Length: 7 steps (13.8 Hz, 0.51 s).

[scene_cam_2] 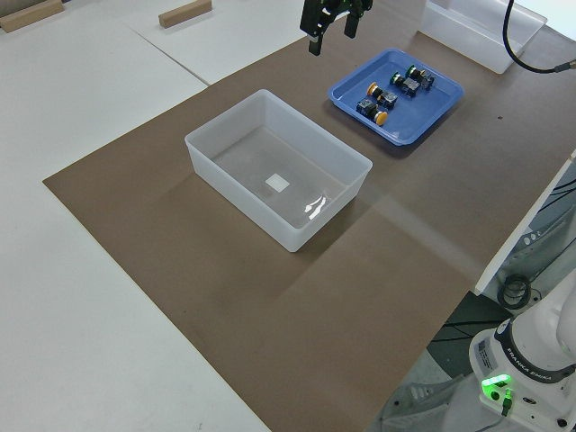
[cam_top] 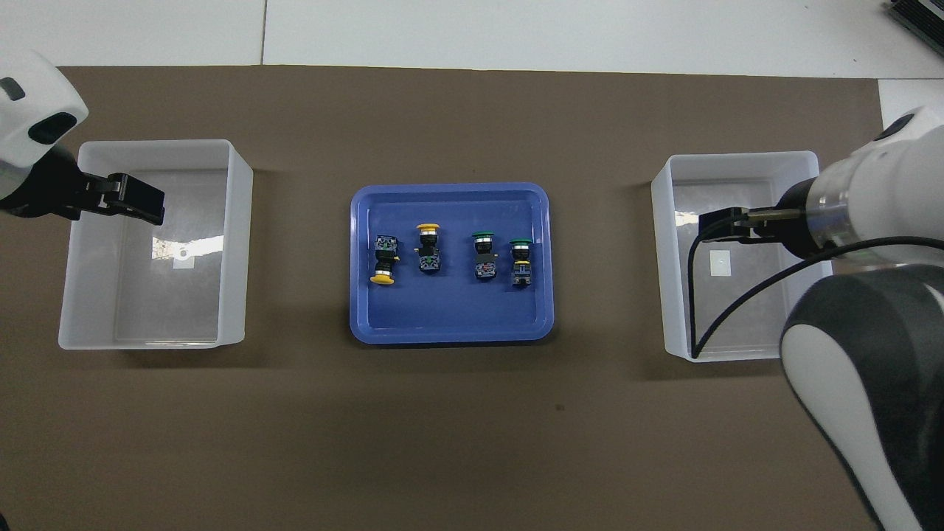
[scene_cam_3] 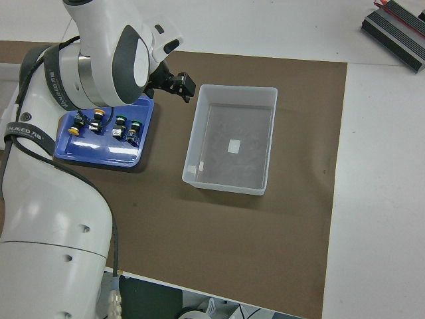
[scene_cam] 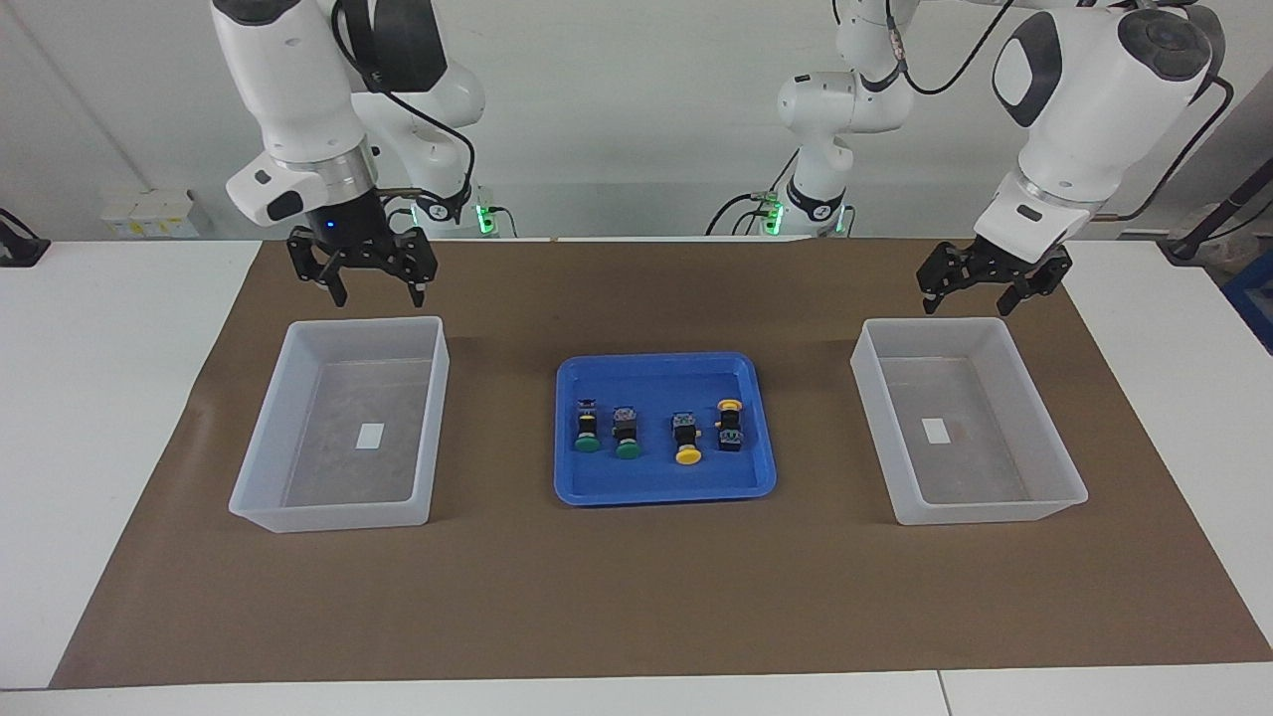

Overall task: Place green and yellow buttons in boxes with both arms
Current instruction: 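Reach the right gripper toward the green-capped buttons on the blue tray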

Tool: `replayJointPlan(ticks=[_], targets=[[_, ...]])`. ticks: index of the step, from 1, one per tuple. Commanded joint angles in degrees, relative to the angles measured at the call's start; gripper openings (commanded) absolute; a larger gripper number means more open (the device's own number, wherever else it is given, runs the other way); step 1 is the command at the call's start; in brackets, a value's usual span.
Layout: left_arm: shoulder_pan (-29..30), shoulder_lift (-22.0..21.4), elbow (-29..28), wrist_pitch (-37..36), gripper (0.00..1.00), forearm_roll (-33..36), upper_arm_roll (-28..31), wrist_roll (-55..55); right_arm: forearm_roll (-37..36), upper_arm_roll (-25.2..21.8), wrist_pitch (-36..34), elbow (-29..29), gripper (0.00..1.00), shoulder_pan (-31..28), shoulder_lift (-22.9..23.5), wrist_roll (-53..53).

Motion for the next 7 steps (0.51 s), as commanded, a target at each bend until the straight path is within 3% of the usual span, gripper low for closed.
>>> replayJointPlan(ticks=[1,5,7], targets=[[-0.72,-1.03,-0.79,-0.38,1.00,-0.42,0.53,-0.89,0.85,0.17,5.33,-2.33,1.00,2.80,1.94,4.24],[-2.56,-0.95,-0.87,-0.20,1.00,-0.42,0.45,-3.08,-0.46,0.17,12.45,-2.24,1.00,9.74,8.62,12.93],[-3.52,-0.68,-1.05,-0.03,1.00,-0.42,0.44,-3.97,-1.52,0.26,15.88,-2.15,1.00,10.46,11.17,13.57]])
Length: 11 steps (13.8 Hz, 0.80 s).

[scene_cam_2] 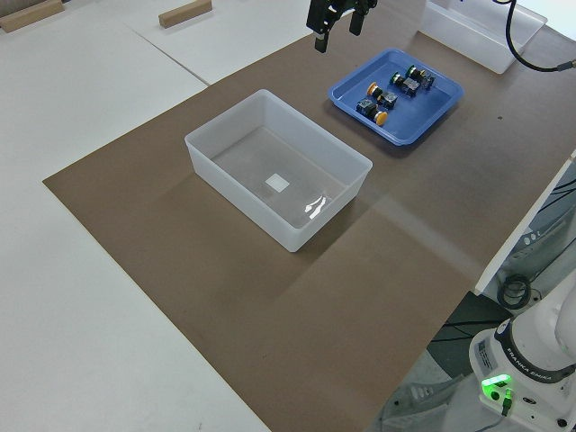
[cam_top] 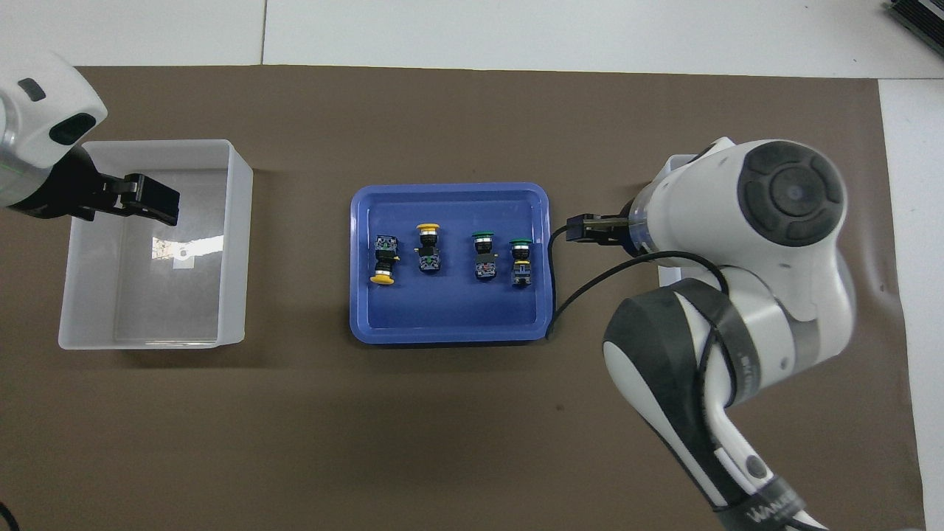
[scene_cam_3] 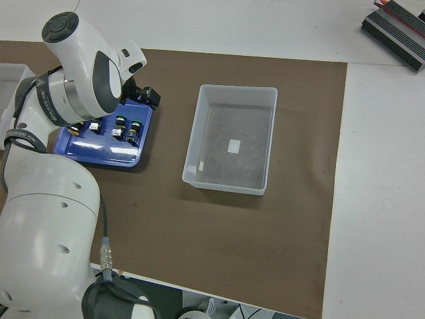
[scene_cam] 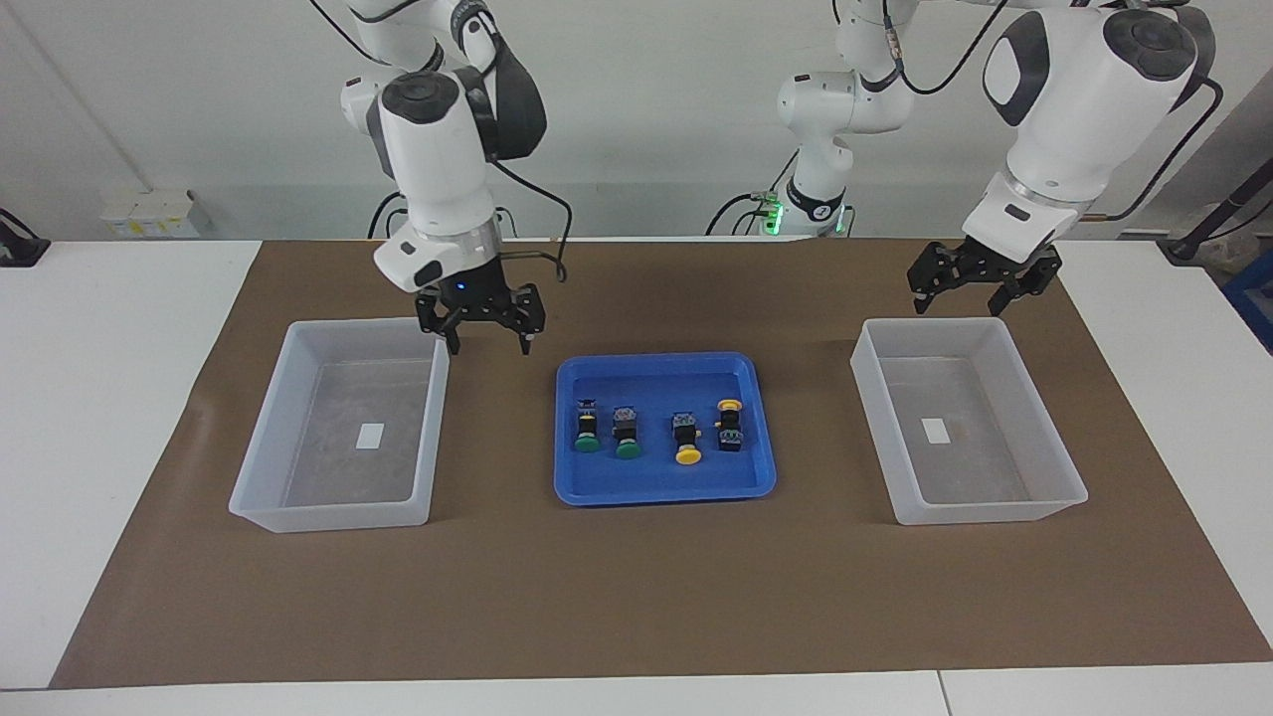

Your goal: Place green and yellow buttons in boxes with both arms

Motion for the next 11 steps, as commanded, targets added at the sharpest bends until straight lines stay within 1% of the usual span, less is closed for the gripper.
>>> replayJointPlan(ticks=[1,4,6,8,9,11], targets=[[-2.11,-0.43,-0.88,0.15,1.00,-0.37,0.56,-2.06,-1.03,0.05,4.11,0.22,1.00,1.37,3.13,1.63],[-4.83,1.33,-1.32,2.60,1.00,-0.37,0.56,-6.18,-2.34,0.04,6.93,0.31,1.00,4.36,6.56,3.38],[-6.24,2.03,-1.85,4.36,1.00,-0.37,0.56,-8.04,-3.49,0.04,8.77,0.22,1.00,5.42,9.28,3.56],[-7.47,2.82,-2.37,6.11,1.00,-0.45,0.47,-9.35,-3.66,0.04,10.27,0.13,1.00,6.04,10.87,3.65],[-8.34,3.26,-3.25,7.69,1.00,-0.45,0.47,-10.58,-4.01,0.04,10.54,0.13,0.98,6.04,11.22,3.65],[-10.28,3.97,-5.88,12.34,1.00,-0.45,0.38,-13.22,-4.10,0.04,11.59,0.13,0.91,6.13,11.93,3.65]])
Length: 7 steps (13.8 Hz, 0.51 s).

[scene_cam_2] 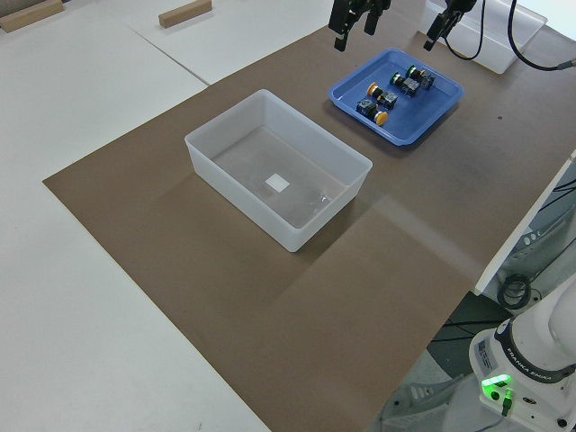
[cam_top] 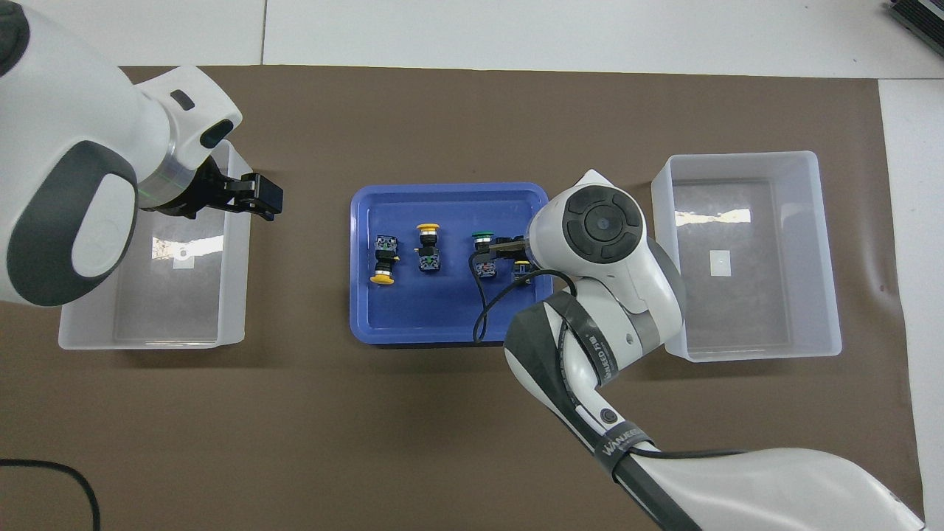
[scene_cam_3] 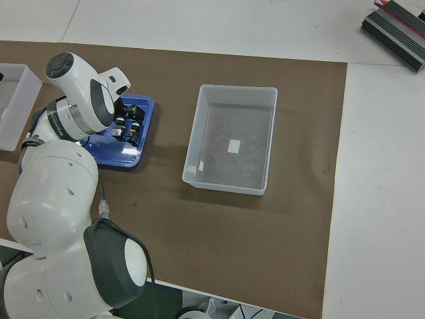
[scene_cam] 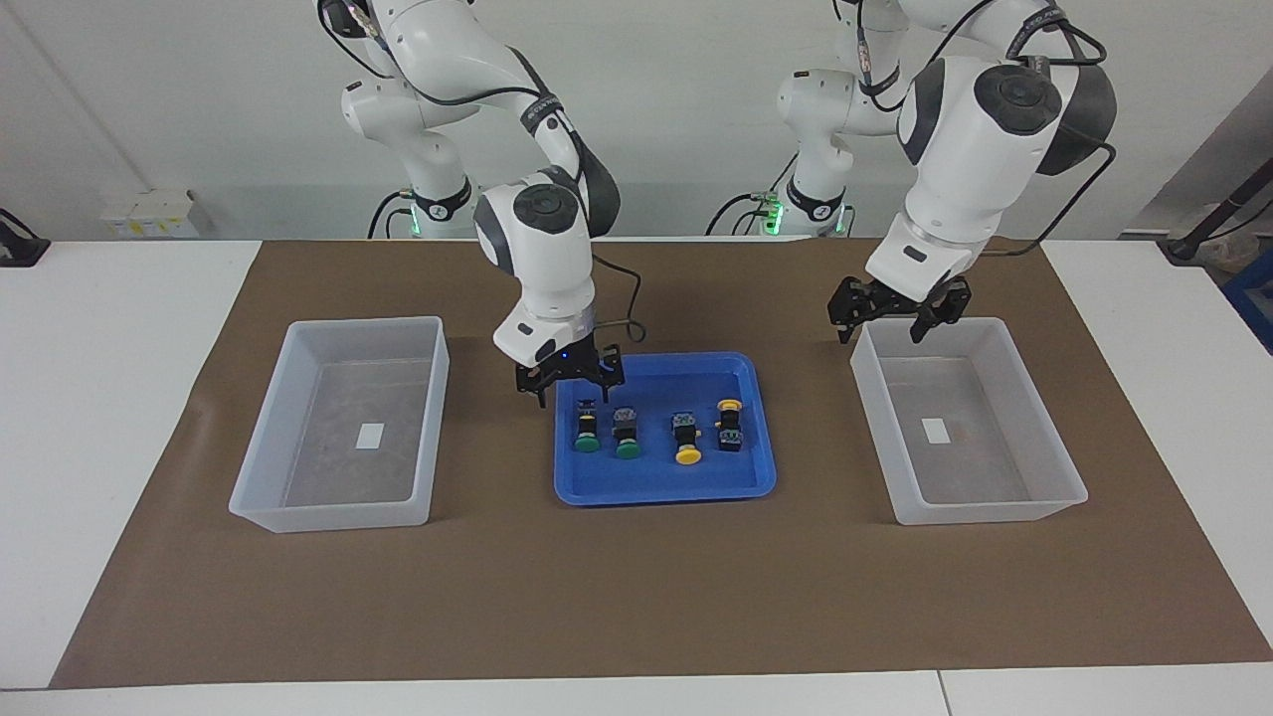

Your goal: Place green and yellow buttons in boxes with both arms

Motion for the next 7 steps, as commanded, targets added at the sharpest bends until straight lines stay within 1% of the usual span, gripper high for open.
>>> replayJointPlan(ticks=[1,2,3,5,7], targets=[[-2.33,-0.15,-5.26,7.41,1.00,-0.59,0.50,-2.93,-1.34,0.07,1.32,0.04,0.88,-0.07,0.46,1.45],[-2.41,-0.41,-7.63,10.22,1.00,-1.46,0.50,-2.93,-1.34,0.07,1.32,-0.05,0.81,0.02,0.81,1.54],[-2.59,-0.33,-8.96,12.17,1.00,-1.99,0.50,-3.02,-1.60,0.07,1.50,0.04,0.80,1.06,1.77,1.62],[-2.94,-0.33,-12.12,15.95,1.00,-2.08,0.50,-3.11,-3.09,0.07,4.12,-0.57,0.80,1.51,3.18,3.46],[-3.73,0.98,-13.89,19.03,1.00,-2.17,0.50,-3.28,-5.72,0.07,5.18,-1.19,0.78,1.86,4.84,5.48]])
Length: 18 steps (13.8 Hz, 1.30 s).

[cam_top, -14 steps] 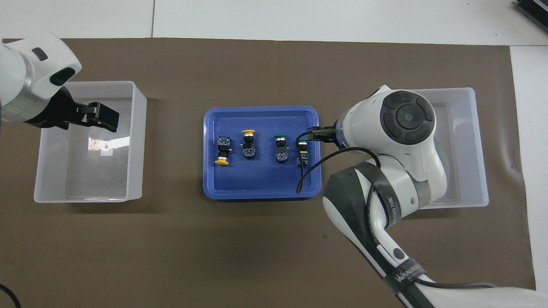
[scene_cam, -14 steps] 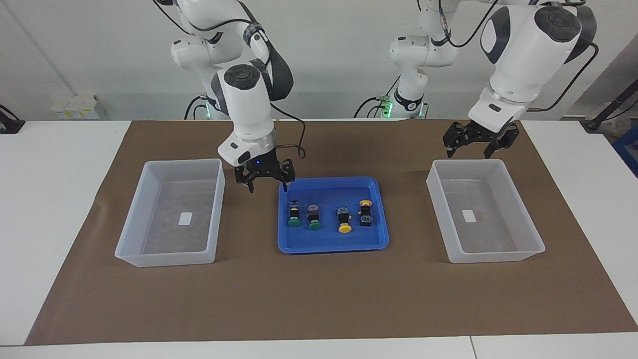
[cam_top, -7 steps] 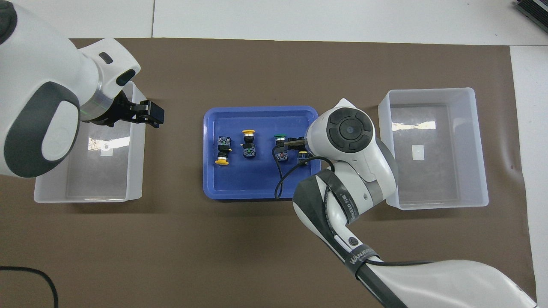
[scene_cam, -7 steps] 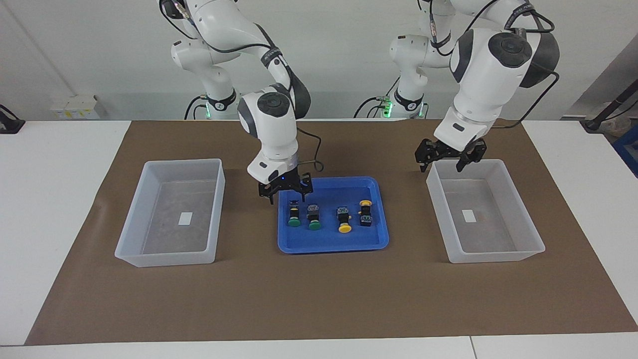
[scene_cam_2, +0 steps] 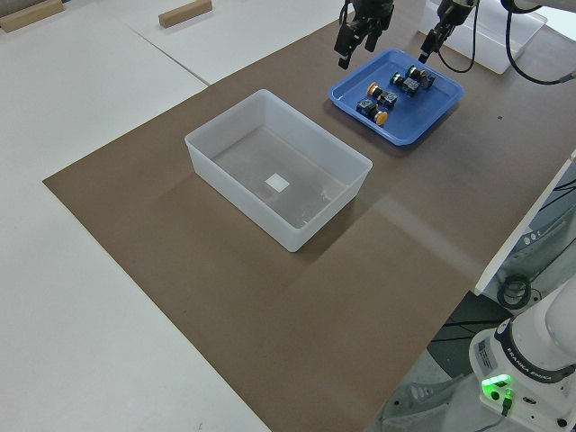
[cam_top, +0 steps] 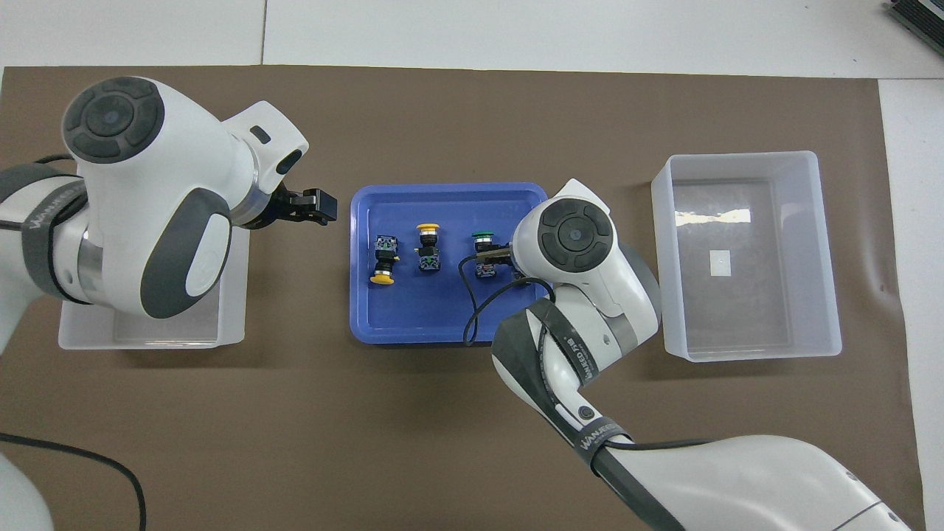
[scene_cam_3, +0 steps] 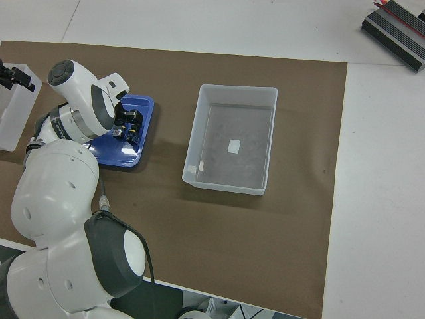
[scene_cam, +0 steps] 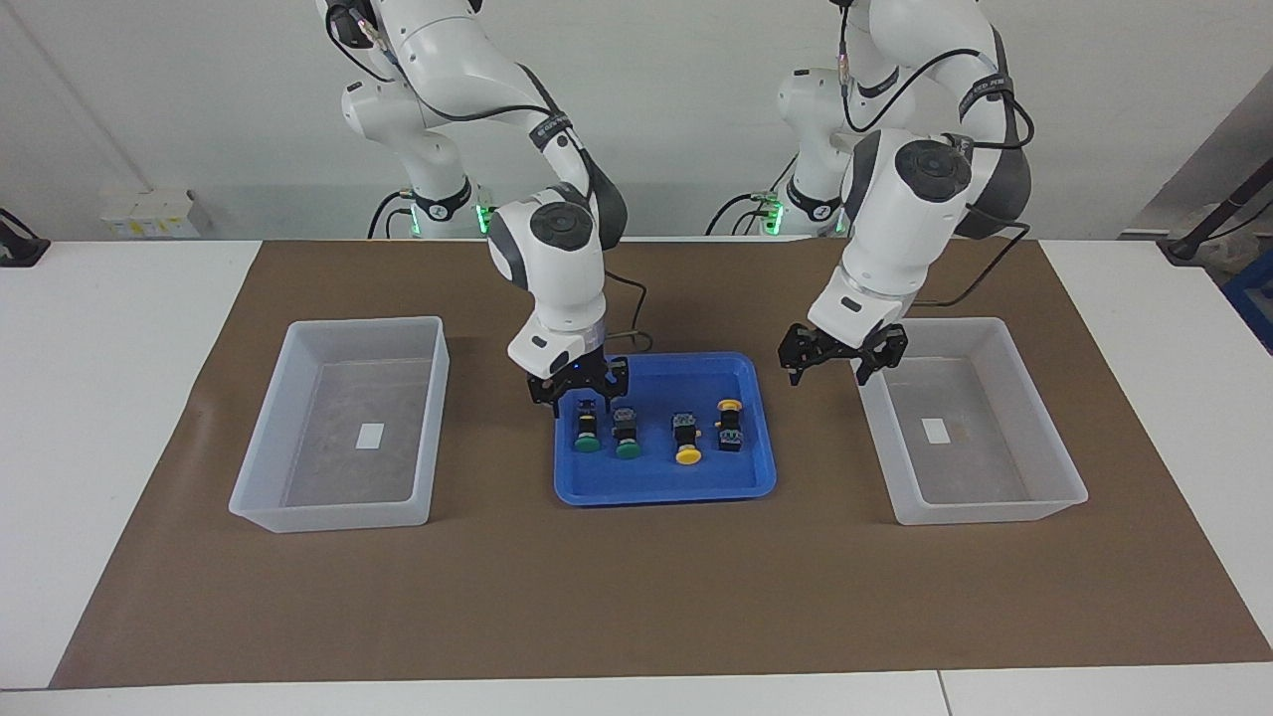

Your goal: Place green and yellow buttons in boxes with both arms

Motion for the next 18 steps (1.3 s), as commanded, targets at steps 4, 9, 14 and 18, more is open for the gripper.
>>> replayJointPlan(ticks=[4,9,14,18], targets=[[-4.41,3.75,-3.22,8.60,1.00,-0.64,0.67,-3.23,-4.00,0.06,2.75,-0.97,0.70,0.99,2.45,4.95],[-7.75,7.26,-3.39,12.11,1.00,-0.56,0.67,-4.80,-4.09,0.06,2.83,-0.97,0.52,1.16,2.45,6.62],[-8.99,8.50,-5.15,16.07,0.97,-0.47,0.67,-4.90,-4.17,0.06,2.40,-0.97,0.00,1.17,1.67,8.03],[-8.90,8.59,-9.45,22.83,0.94,-0.56,0.67,-4.46,-3.91,0.06,0.73,-0.97,0.00,-0.32,-2.81,10.22]])
